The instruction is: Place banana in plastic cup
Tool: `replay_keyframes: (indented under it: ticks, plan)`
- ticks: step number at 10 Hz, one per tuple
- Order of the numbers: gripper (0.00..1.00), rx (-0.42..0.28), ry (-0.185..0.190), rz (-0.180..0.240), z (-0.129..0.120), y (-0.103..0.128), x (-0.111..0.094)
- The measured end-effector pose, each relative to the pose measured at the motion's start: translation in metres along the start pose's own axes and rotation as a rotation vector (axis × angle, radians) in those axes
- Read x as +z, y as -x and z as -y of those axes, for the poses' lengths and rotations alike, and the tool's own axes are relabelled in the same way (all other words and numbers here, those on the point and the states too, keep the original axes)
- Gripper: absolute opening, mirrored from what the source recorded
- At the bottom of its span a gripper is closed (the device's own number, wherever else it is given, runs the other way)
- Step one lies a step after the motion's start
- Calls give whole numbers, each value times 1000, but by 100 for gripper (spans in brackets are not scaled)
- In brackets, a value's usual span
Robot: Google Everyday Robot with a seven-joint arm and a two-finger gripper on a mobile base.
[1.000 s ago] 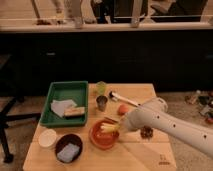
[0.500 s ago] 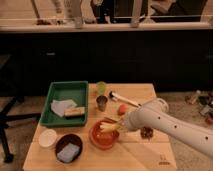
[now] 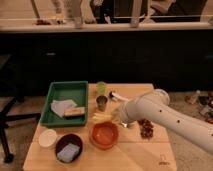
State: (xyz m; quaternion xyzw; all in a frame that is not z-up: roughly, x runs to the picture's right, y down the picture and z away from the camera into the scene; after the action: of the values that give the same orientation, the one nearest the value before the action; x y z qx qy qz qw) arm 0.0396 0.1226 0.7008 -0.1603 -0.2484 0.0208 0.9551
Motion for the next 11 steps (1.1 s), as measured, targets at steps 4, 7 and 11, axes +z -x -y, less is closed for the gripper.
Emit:
replay_keyframes:
  ticks: [4,7,11]
  plan:
    - [0,-48,-8,2,57,35,33]
    - [0,-51,-13,-9,98,51,59]
    - [0,-19,-28,-45,141,43,80]
